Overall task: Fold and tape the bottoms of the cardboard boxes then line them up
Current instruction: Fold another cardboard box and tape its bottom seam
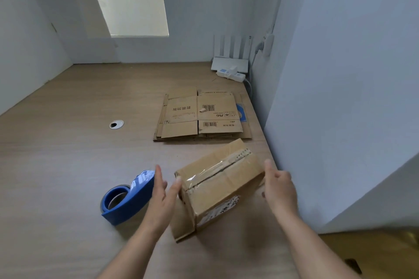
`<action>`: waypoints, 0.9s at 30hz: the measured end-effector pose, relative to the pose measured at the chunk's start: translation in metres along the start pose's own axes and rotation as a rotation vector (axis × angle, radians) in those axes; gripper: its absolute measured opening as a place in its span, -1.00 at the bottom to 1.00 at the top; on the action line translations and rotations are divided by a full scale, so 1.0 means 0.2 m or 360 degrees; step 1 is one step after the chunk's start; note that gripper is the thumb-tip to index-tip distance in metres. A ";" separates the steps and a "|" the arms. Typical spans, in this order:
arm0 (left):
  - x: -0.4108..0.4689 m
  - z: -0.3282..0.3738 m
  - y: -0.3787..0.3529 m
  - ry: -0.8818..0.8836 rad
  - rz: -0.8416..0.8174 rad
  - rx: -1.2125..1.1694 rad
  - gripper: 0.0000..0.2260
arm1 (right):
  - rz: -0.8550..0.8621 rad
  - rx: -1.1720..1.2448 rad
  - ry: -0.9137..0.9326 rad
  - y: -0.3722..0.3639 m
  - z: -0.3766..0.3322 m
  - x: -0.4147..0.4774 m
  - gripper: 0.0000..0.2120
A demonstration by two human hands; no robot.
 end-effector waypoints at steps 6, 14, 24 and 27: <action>-0.07 0.03 -0.09 -0.0420 -0.0111 0.0667 -0.06 | -0.0743 0.0345 0.0049 -0.24 -0.21 -0.22 -0.58; -0.11 0.11 -0.20 -0.0644 -0.0019 0.1042 -0.29 | -0.0920 0.0075 0.0408 -0.45 -0.31 -0.32 -0.53; -0.06 0.05 -0.22 -0.0523 -0.0430 0.0865 -0.31 | -0.1273 0.0314 0.0461 -0.41 -0.24 -0.40 -0.15; -0.07 0.07 -0.23 -0.0689 -0.0472 0.1065 -0.40 | -0.1240 0.0198 0.0529 -0.41 -0.22 -0.40 0.08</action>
Point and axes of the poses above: each hand's wrist, its own x-axis towards the middle knuckle, its own y-axis out of the back of the hand, z = x × y, the point moved 10 cm from there along x, towards the middle knuckle, and after that the axes turned 14 degrees about z, right-handed, at the moved point
